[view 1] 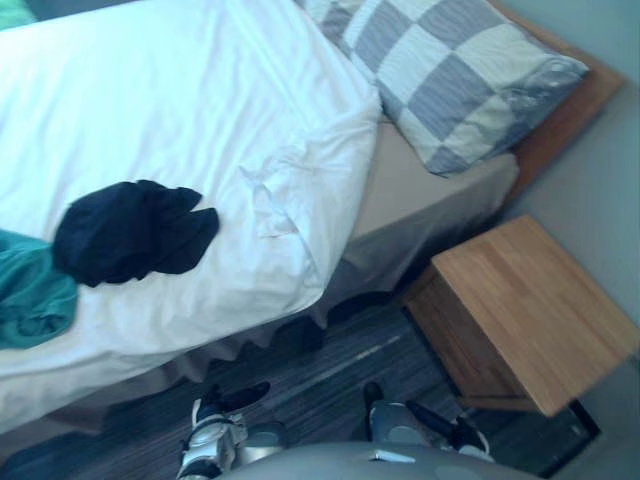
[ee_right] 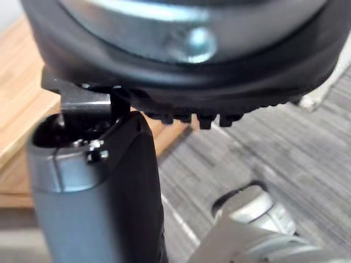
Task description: Tidy up the quilt and then pick up the clothes from the bed and put them into the laundry hamper
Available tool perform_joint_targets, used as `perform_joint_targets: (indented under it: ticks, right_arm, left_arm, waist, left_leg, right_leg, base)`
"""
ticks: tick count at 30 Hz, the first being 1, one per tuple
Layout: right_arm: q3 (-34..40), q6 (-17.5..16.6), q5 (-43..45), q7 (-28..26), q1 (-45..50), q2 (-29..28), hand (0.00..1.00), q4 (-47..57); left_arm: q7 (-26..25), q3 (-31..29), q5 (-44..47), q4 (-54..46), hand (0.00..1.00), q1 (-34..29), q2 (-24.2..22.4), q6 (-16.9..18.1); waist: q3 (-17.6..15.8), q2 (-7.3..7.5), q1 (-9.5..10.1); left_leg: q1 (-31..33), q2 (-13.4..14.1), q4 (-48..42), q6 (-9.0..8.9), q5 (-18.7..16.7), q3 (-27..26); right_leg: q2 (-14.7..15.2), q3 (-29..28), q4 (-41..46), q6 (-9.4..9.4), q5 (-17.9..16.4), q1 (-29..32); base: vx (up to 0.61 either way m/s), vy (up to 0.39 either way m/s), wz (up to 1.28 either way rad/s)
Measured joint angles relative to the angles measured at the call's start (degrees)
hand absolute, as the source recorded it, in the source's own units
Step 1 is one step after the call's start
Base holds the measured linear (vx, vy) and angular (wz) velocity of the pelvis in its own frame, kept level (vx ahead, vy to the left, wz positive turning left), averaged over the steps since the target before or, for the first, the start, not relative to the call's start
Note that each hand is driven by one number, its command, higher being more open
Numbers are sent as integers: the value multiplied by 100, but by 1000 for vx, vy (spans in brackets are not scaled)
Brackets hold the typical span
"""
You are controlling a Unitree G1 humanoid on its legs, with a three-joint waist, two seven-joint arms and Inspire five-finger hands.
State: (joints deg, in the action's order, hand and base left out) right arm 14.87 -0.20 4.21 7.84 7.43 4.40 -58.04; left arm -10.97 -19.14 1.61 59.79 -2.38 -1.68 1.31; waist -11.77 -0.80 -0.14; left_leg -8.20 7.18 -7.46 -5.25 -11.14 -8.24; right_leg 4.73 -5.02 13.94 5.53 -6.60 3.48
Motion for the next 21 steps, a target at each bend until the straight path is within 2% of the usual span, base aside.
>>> perform_joint_targets:
  ticks: [1,2,3,4,6,7,8,9,11,12,13,16,17,18,21]
  right_arm:
    - [-80,8,-78,10,10,29,100,25]
    - [-169,-5,-147,34,39,35,100,95]
    - [-207,1,-147,43,66,21,100,154]
    - [-213,4,-144,53,90,-5,100,242]
    - [-195,51,-65,147,93,-85,100,584]
    - [-176,56,-60,169,101,-85,100,733]
    - [-124,79,-58,187,143,-144,100,1140]
    - [-82,98,-64,185,205,-242,100,1563]
    - [-58,115,-101,186,410,-362,100,2551]
    - [159,126,-159,189,540,-364,100,3363]
    - [305,126,-174,221,532,-350,100,3633]
    - [894,97,-395,505,295,218,100,4512]
    - [994,91,-404,590,145,603,100,4731]
    - [989,72,-511,658,-53,982,100,4883]
    - [768,-50,-668,665,-564,1698,100,4952]
  left_arm:
    - [40,-26,-10,-32,100,-17,-15,-2]
    - [101,-104,-25,-89,100,-24,-17,-6]
    - [111,-160,-23,-101,100,-22,-8,-7]
    - [113,-278,-17,-125,100,-19,-5,-14]
    - [72,-606,26,-135,100,-25,15,-42]
    - [58,-611,17,-119,100,-37,37,-52]
    - [39,-602,18,-77,100,-49,56,-75]
    - [28,-597,13,-72,100,-66,62,-118]
    - [25,-543,1,-83,100,-135,168,-158]
    - [29,-458,0,-87,100,-212,227,-143]
    - [33,-404,-3,-89,100,-234,276,-139]
    - [96,-136,-7,-80,100,-292,440,-133]
    - [137,19,-19,-68,100,-309,504,-133]
    - [163,139,-27,-70,100,-356,562,-123]
    - [199,332,-66,-70,100,-393,642,-110]
  waist:
    - [16,-25,-3]
    - [13,-10,-6]
    - [-1,19,-16]
    - [-27,63,-23]
    - [-23,151,-35]
    - [-16,164,-62]
    - [-5,169,-137]
    - [22,153,-160]
    - [96,256,-215]
    - [139,337,-312]
    - [158,361,-327]
    - [254,461,-364]
    - [260,471,-417]
    - [265,466,-504]
    - [277,441,-584]
  left_leg:
    - [34,102,-7,-85,59,-38]
    - [122,262,-128,-128,110,-298]
    - [173,350,-243,-118,104,-607]
    - [185,496,-435,-19,48,-1328]
    - [-48,899,-626,118,77,-3241]
    - [-132,941,-593,96,169,-3564]
    - [-187,828,-394,-155,405,-3679]
    - [-231,692,-182,-205,479,-3657]
    - [-236,425,198,-159,649,-3543]
    - [-227,264,461,-113,754,-3433]
    - [-239,205,561,-105,806,-3389]
    - [-271,30,861,-85,919,-3308]
    - [-275,4,907,-79,928,-3258]
    - [-286,-20,978,-77,956,-3206]
    - [-280,-41,1081,-82,1006,-3133]
  right_leg:
    - [-33,233,7,-72,-46,-88]
    - [-24,646,-24,-136,-83,-234]
    - [2,813,-42,-176,-107,-310]
    - [43,996,-91,-214,-136,-432]
    - [180,1295,-171,-203,-203,-615]
    - [225,1358,-201,-187,-211,-659]
    - [319,1425,-228,-145,-193,-693]
    - [364,1408,-315,-86,-151,-721]
    - [472,1476,-516,10,-53,-764]
    - [519,1598,-673,62,24,-822]
    - [532,1636,-740,68,50,-858]
    - [591,1651,-803,101,79,-864]
    - [602,1651,-802,102,82,-884]
    - [606,1651,-801,102,83,-899]
    - [600,1696,-805,104,84,-901]
  base:
    - [100,-294,117]
    - [79,-271,123]
    - [48,-196,122]
    - [14,-113,99]
    - [23,-61,84]
    - [30,87,58]
    - [16,123,37]
    - [2,156,35]
    - [5,101,29]
    - [31,64,35]
    - [48,78,35]
    - [56,66,17]
    - [48,45,20]
    - [45,44,21]
    - [18,11,13]
